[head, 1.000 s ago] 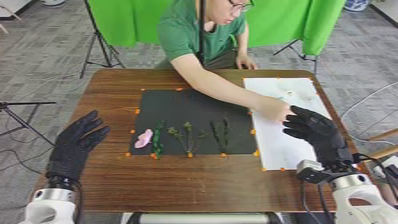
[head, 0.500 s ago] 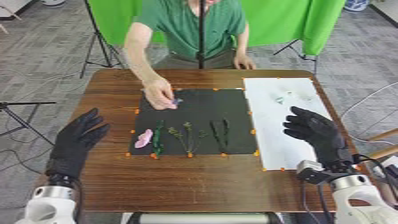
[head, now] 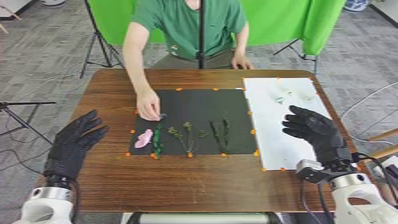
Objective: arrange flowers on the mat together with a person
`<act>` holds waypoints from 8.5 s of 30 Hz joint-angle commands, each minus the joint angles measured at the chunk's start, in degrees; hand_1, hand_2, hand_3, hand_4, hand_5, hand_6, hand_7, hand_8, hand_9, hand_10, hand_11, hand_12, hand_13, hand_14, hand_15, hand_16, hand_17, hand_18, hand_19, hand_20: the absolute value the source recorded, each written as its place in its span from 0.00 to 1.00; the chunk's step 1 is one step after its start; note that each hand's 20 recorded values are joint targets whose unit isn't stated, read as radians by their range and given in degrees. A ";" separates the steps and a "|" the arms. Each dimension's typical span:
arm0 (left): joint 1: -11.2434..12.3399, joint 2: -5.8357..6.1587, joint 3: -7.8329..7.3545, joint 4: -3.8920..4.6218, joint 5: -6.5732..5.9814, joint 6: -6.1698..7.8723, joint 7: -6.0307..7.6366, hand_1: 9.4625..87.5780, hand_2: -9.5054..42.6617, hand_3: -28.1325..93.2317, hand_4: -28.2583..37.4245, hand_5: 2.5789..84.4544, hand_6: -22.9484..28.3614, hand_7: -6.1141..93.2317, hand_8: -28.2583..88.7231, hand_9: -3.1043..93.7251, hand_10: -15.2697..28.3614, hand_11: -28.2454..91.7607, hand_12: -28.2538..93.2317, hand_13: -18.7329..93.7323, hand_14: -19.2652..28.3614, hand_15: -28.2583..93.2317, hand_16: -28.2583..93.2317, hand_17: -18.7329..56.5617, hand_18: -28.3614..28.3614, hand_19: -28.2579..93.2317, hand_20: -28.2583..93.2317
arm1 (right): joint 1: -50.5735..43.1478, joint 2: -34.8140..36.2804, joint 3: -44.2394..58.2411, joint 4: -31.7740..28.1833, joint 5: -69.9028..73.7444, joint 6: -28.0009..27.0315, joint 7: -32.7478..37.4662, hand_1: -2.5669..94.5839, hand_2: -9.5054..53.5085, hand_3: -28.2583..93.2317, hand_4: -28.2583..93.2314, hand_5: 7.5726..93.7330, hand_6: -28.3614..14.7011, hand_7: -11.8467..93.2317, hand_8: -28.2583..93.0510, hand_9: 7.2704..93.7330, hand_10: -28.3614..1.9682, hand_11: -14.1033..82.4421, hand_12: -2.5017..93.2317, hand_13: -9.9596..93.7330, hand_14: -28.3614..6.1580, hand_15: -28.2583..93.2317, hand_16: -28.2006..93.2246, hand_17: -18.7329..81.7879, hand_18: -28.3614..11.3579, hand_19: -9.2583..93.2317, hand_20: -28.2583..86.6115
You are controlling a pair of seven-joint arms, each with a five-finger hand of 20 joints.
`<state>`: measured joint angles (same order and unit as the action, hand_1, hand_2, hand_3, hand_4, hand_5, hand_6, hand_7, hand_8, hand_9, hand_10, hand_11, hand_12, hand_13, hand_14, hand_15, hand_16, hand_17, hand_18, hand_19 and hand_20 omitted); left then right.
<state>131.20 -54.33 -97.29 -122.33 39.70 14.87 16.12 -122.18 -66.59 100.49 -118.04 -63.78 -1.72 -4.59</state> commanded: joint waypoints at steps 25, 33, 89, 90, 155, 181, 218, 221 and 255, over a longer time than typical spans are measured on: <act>-0.01 0.43 -0.14 0.14 0.49 -0.29 -0.47 0.24 0.26 0.80 0.04 0.46 0.53 0.23 0.17 0.38 0.67 0.47 0.35 0.45 0.78 0.52 0.22 0.21 0.91 0.65 0.27 | 0.22 1.14 -0.43 -0.24 -0.01 0.93 -0.76 0.22 0.19 0.95 0.04 0.44 0.55 0.28 0.14 0.44 0.44 0.32 0.27 0.47 0.46 0.47 0.43 0.32 0.19 0.58 0.47; -0.04 -0.07 0.30 0.29 0.12 -0.30 -0.48 0.24 0.26 0.80 0.05 0.46 0.53 0.23 0.17 0.38 0.67 0.47 0.35 0.45 0.78 0.52 0.22 0.21 0.91 0.65 0.27 | 0.20 1.60 -0.52 -0.30 -0.19 1.29 -1.09 0.22 0.19 0.95 0.04 0.44 0.55 0.28 0.14 0.44 0.44 0.32 0.27 0.47 0.46 0.47 0.43 0.32 0.19 0.58 0.47; 1.93 1.99 -1.17 -0.55 -0.19 1.16 0.36 0.24 0.26 0.80 0.05 0.46 0.53 0.23 0.17 0.38 0.67 0.47 0.35 0.45 0.78 0.52 0.22 0.21 0.91 0.65 0.27 | 33.61 39.14 -39.11 29.79 -73.73 20.88 31.96 0.39 0.00 0.96 0.00 0.48 0.76 0.53 0.06 0.49 0.65 0.59 0.34 0.55 0.69 0.64 0.41 0.38 0.34 0.63 0.50; 2.05 2.01 -1.15 -0.61 -0.26 1.33 0.47 0.24 0.26 0.80 0.05 0.46 0.53 0.23 0.17 0.38 0.67 0.47 0.35 0.45 0.78 0.52 0.22 0.21 0.91 0.65 0.27 | 34.46 39.08 -40.09 30.32 -73.73 21.35 32.01 0.39 0.00 0.96 0.00 0.48 0.76 0.54 0.06 0.49 0.64 0.61 0.35 0.55 0.69 0.66 0.41 0.38 0.34 0.64 0.51; 1.11 1.44 -0.09 0.09 0.21 0.91 -1.46 0.24 0.26 0.80 0.04 0.47 0.53 0.23 0.17 0.38 0.67 0.47 0.35 0.45 0.78 0.52 0.22 0.21 0.91 0.65 0.27 | 77.93 8.33 -93.43 34.17 -70.73 33.52 9.47 0.51 0.00 0.91 0.00 0.67 0.80 0.65 0.21 0.80 0.78 0.47 0.62 0.73 0.71 0.71 0.55 0.44 0.36 0.70 0.58; 1.39 1.62 -0.25 0.06 -0.07 1.33 -0.78 0.24 0.26 0.80 0.04 0.47 0.53 0.23 0.17 0.39 0.67 0.47 0.35 0.45 0.78 0.52 0.22 0.21 0.91 0.65 0.27 | 79.42 6.77 -93.83 37.76 -73.30 31.49 15.43 0.48 0.00 0.90 0.00 0.61 0.80 0.65 0.21 0.75 0.79 0.46 0.60 0.69 0.73 0.69 0.54 0.42 0.36 0.69 0.57; 3.13 1.00 -1.71 -0.68 -0.12 1.32 -0.68 0.24 0.26 0.80 0.04 0.47 0.53 0.23 0.17 0.39 0.67 0.47 0.35 0.45 0.78 0.52 0.22 0.21 0.91 0.65 0.27 | 22.55 18.26 -19.40 6.64 -29.45 1.65 -1.17 0.30 0.21 0.97 0.02 0.47 0.66 0.43 0.09 0.48 0.53 0.45 0.30 0.52 0.57 0.59 0.40 0.36 0.27 0.62 0.52; 3.61 0.39 -2.24 -1.00 -3.33 -0.17 0.10 0.24 0.26 0.80 0.04 0.47 0.53 0.23 0.17 0.39 0.67 0.47 0.35 0.45 0.78 0.52 0.22 0.21 0.91 0.65 0.27 | 13.90 17.28 -9.93 4.31 -13.03 1.90 -1.07 0.29 0.21 0.97 0.03 0.48 0.62 0.39 0.10 0.48 0.49 0.43 0.29 0.52 0.53 0.57 0.41 0.36 0.26 0.61 0.51; 2.84 -0.16 -1.75 -0.56 -2.90 0.58 0.67 0.24 0.27 0.80 0.04 0.47 0.53 0.23 0.17 0.39 0.67 0.47 0.35 0.45 0.78 0.52 0.22 0.21 0.91 0.65 0.27 | -2.75 2.26 8.19 0.22 2.79 -2.15 1.50 0.24 0.24 0.95 0.04 0.52 0.59 0.31 0.14 0.52 0.42 0.38 0.29 0.53 0.44 0.55 0.41 0.34 0.20 0.61 0.49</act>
<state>133.48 -53.65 -99.08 -123.36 36.63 15.59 17.18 -122.82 -61.88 108.43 -117.34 -61.06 -4.59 -3.41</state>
